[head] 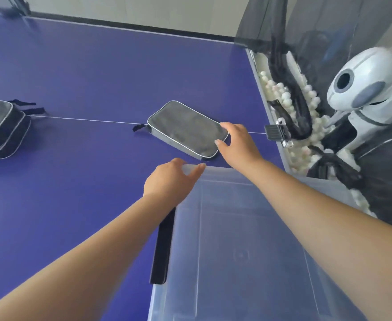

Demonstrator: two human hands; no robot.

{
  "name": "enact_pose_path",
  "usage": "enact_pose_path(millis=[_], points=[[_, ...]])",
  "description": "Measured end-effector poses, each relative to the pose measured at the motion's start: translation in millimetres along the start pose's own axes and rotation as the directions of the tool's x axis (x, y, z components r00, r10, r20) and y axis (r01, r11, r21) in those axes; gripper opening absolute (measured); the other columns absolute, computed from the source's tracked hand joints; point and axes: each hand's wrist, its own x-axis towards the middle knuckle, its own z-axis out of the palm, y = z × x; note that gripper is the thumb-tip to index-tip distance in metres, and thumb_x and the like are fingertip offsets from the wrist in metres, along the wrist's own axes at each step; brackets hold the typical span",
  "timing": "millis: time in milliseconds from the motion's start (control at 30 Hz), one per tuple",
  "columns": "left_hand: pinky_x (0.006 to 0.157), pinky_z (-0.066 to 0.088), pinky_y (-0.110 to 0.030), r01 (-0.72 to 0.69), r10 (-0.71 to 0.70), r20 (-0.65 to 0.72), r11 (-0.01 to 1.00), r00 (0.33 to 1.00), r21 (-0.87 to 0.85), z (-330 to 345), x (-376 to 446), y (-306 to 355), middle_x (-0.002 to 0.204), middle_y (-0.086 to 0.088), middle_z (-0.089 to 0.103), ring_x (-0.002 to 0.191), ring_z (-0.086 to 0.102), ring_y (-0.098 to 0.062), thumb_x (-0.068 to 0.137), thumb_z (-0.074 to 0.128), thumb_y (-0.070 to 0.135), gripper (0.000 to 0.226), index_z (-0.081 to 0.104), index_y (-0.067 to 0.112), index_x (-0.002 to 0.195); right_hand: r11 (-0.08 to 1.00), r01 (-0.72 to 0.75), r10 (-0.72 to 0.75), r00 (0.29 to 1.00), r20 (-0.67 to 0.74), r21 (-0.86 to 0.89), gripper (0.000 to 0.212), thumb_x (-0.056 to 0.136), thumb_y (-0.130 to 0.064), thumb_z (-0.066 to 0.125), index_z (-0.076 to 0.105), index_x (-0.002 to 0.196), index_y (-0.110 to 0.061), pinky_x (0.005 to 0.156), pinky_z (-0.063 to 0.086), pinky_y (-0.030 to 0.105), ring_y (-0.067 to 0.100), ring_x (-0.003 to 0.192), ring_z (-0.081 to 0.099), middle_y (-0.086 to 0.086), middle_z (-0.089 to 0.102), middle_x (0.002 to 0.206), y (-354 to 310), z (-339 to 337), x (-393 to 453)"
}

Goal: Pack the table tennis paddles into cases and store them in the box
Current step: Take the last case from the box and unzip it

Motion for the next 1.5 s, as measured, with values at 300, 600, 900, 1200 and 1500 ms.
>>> enact_pose_path(millis=[300, 600, 900, 1200, 1500], points=[[0.061, 0.052, -0.035, 0.118, -0.117, -0.012, 0.993, 0.993, 0.008, 1, 1, 3, 0.079, 0.002, 0.061, 0.072, 0.061, -0.021, 0.079, 0.047, 0.079, 0.060, 0.057, 0.022, 0.095, 0.986, -0.075, 0.109, 0.966, 0.233, -0.149, 0.080, 0.083, -0.047, 0.070, 0.029, 0.148, -0.022, 0.103, 0.041, 0.044, 0.031, 0.132, 0.041, 0.011, 0.033, 0.147, 32, 48, 96], [0.048, 0.036, -0.027, 0.122, -0.122, -0.021, 0.992, 0.992, -0.038, 6, 6, -2, 0.067, 0.005, 0.055, 0.056, 0.050, -0.016, 0.075, 0.049, 0.080, 0.053, 0.052, 0.027, 0.081, 0.911, 0.061, 0.077, 0.946, 0.315, -0.407, 0.112, 0.060, -0.082, 0.064, 0.018, 0.150, -0.035, 0.108, 0.031, 0.051, 0.033, 0.142, 0.023, 0.009, 0.021, 0.156, 48, 83, 141], [0.049, 0.035, -0.027, 0.121, -0.122, -0.016, 0.991, 0.992, -0.052, 8, 7, -2, 0.066, 0.006, 0.053, 0.057, 0.049, -0.014, 0.073, 0.049, 0.080, 0.052, 0.049, 0.028, 0.079, 0.914, -0.097, 0.240, 0.912, 0.332, -0.395, 0.124, 0.051, -0.083, 0.070, 0.008, 0.151, -0.043, 0.101, 0.035, 0.056, 0.038, 0.136, 0.026, 0.010, 0.017, 0.153, 66, 87, 146], [0.051, 0.039, -0.028, 0.129, -0.130, -0.018, 0.991, 0.991, -0.032, 9, 7, -2, 0.070, 0.005, 0.055, 0.061, 0.053, -0.016, 0.072, 0.047, 0.082, 0.055, 0.051, 0.029, 0.080, 0.892, -0.191, 0.324, 0.902, 0.286, -0.409, 0.131, 0.052, -0.071, 0.080, 0.007, 0.152, -0.027, 0.099, 0.041, 0.046, 0.037, 0.129, 0.041, 0.018, 0.042, 0.140, 62, 78, 148], [0.055, 0.043, -0.031, 0.129, -0.129, -0.006, 0.992, 0.992, -0.009, 7, 5, 1, 0.074, 0.003, 0.059, 0.064, 0.056, -0.018, 0.076, 0.046, 0.082, 0.060, 0.053, 0.023, 0.083, 0.994, -0.087, 0.099, 0.972, 0.211, -0.068, 0.058, 0.089, -0.043, 0.065, 0.048, 0.129, -0.005, 0.073, 0.039, 0.032, 0.030, 0.106, 0.056, 0.011, 0.056, 0.126, 24, 29, 120]])
